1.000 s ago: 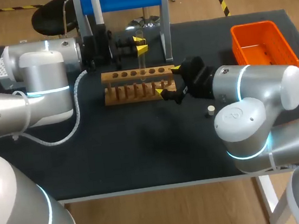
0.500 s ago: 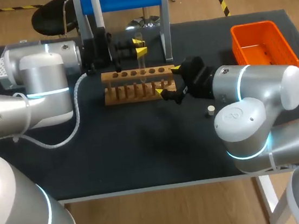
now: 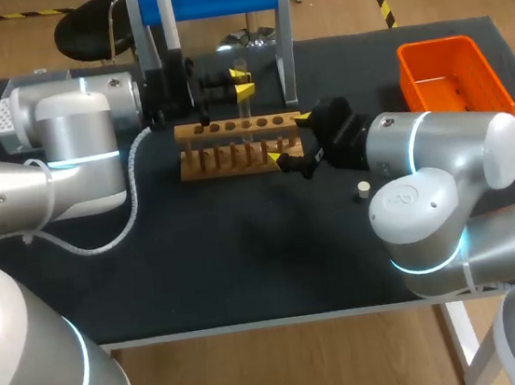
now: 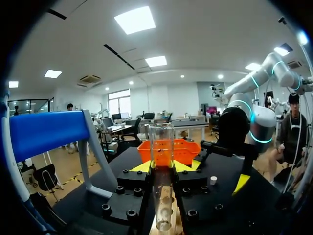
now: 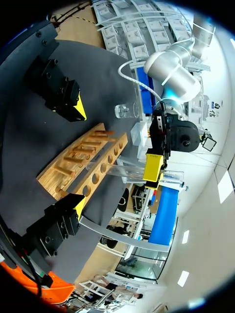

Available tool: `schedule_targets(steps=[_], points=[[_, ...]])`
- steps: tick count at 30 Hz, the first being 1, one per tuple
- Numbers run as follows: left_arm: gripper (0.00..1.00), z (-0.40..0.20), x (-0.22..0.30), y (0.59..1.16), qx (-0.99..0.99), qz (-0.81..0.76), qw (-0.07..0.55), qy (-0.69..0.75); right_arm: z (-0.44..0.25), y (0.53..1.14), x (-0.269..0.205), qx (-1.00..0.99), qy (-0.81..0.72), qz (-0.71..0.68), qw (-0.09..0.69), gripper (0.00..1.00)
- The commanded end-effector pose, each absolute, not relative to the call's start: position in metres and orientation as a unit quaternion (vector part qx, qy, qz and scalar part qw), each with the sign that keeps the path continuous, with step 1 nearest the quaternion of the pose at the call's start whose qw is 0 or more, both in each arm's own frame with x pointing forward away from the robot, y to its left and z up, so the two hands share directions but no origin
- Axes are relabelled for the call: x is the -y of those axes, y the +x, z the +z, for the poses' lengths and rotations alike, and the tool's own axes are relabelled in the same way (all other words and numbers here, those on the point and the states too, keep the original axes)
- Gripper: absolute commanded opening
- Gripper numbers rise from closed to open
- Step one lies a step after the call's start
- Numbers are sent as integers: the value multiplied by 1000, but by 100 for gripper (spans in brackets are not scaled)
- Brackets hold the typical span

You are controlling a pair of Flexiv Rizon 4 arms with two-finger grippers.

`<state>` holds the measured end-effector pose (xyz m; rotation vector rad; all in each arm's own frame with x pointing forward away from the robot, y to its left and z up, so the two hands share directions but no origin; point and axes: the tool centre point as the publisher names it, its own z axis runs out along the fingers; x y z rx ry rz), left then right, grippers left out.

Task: Invert the test tube, pick up the pipette, mount the tip to pipette, aspirate from beaker and dispense into the tube, eject the tip, return the pipette, and cap with the stopper.

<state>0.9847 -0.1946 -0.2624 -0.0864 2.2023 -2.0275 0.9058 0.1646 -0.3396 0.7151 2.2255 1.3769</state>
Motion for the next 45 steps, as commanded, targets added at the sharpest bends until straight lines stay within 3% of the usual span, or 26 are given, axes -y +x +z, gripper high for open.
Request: schedule_targets(steps=[1,45], points=[[0,-266,194,988,-730,-679,71,-26,-339,906,-164,-802,258,496,212,100],[0,-286,194,990,-720,-692,53,-24,-339,906,-164,-802,258,496,212,100]])
